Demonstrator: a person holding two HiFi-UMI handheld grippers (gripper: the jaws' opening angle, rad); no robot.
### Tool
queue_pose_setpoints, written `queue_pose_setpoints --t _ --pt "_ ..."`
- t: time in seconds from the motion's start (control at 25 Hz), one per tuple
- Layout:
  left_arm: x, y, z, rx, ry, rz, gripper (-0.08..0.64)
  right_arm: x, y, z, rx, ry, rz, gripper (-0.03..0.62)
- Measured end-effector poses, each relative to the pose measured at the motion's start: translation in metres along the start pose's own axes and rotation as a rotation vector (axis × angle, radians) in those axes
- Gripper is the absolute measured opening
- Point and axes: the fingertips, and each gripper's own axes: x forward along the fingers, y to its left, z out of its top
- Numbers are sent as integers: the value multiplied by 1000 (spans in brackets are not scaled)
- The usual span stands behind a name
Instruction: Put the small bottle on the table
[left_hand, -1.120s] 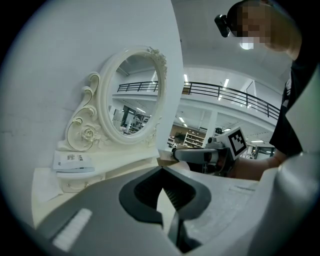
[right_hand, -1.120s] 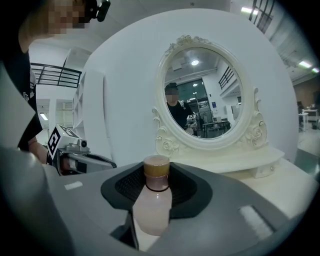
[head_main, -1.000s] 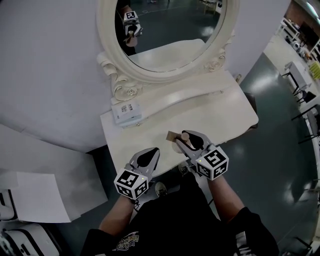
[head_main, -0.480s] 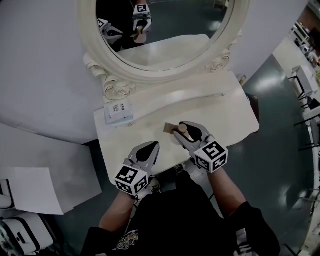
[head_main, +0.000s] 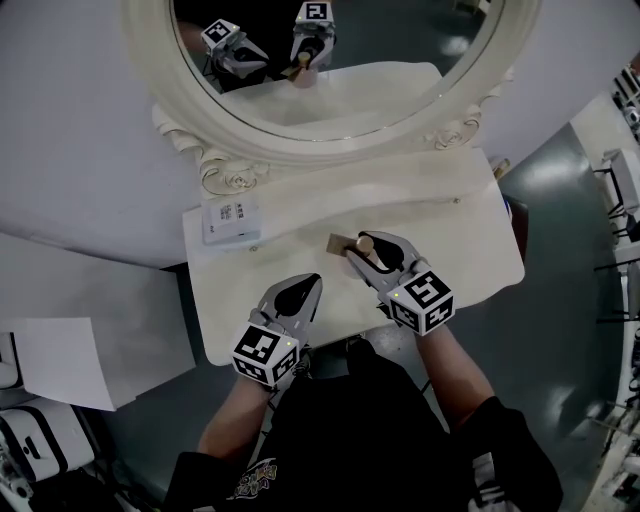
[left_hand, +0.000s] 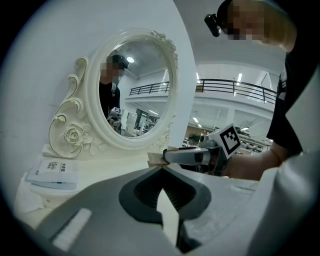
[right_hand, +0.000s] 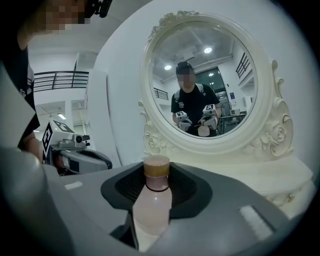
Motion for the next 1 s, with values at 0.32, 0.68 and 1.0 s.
queue_pose_setpoints --t 0.32,0.68,1.0 --pt "30 4 -2 5 -11 47 0 22 -33 2 -27 22 60 166" --pt "52 9 -2 -11 -14 108 0 49 -68 4 -67 28 112 166" --pt "51 7 1 -8 -5 160 0 70 -87 8 -89 28 137 166"
